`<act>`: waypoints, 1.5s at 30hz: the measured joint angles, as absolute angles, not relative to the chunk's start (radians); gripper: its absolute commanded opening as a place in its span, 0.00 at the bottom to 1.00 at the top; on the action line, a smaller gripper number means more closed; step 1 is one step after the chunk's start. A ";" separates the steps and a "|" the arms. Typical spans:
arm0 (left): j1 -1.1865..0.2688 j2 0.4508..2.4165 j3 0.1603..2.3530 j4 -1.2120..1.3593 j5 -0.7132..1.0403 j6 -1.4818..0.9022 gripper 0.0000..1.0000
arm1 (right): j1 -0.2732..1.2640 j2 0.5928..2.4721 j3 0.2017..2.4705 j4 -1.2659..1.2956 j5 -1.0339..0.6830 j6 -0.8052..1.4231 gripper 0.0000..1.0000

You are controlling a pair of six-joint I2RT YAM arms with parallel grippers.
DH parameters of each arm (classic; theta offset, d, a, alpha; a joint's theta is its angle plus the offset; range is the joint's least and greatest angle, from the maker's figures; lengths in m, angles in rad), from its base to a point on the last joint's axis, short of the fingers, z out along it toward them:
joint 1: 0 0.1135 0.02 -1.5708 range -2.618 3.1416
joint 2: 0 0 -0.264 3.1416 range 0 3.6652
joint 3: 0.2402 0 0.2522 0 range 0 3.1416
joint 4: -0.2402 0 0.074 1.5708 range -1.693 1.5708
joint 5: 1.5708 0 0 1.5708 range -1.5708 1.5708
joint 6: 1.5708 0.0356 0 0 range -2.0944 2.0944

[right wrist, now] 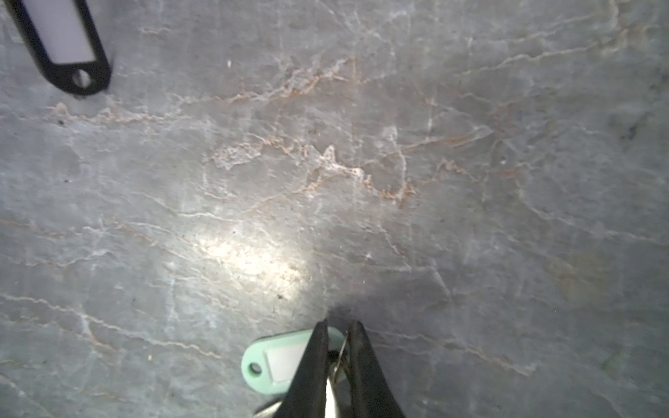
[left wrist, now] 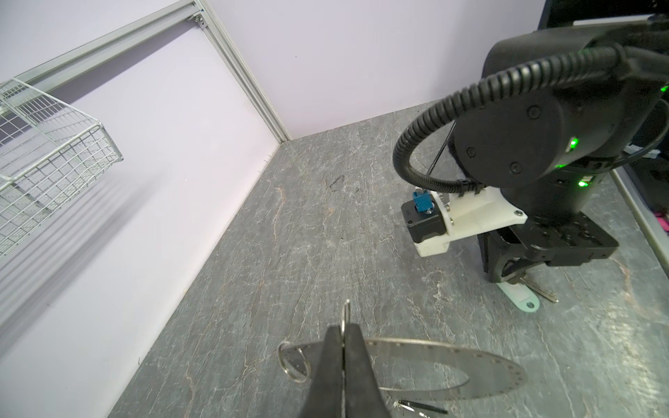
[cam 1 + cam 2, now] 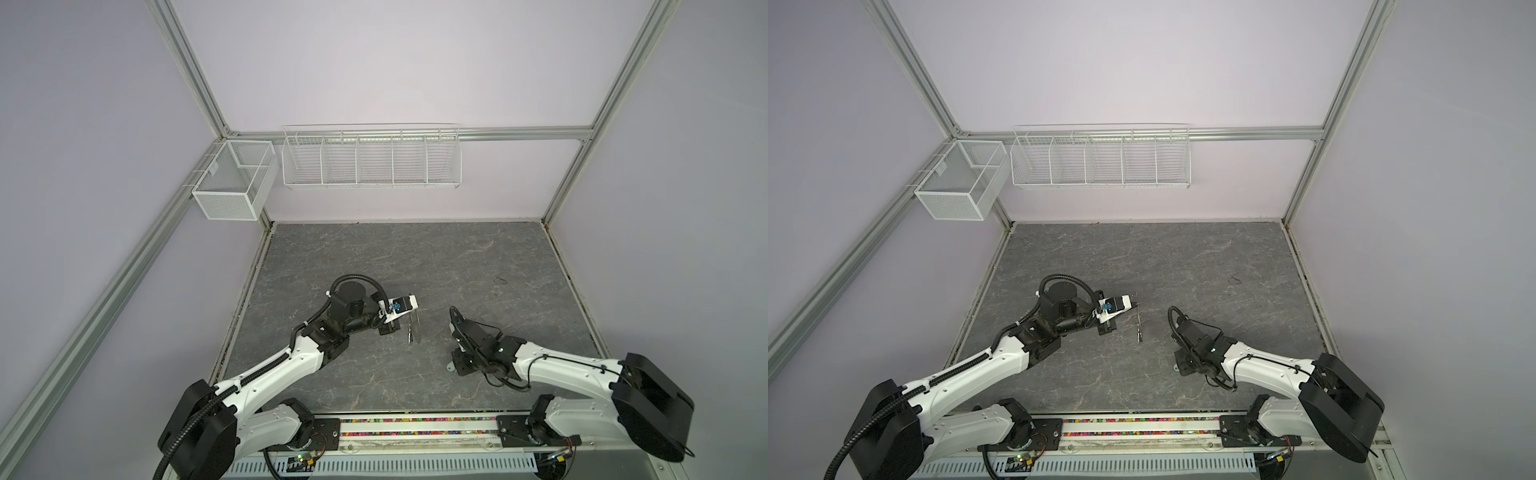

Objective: Put the keys on the keyring

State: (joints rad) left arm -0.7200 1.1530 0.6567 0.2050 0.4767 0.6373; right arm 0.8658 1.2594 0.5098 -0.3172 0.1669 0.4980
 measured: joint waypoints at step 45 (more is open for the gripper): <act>-0.718 1.030 0.596 0.182 0.256 0.622 0.00 | 0.833 1.399 0.703 -0.314 -0.041 0.113 0.25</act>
State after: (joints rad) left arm -0.7181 1.0302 0.5961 0.1818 0.2562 0.6224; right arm 0.8330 1.3994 0.7033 -0.3138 -0.0414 0.1131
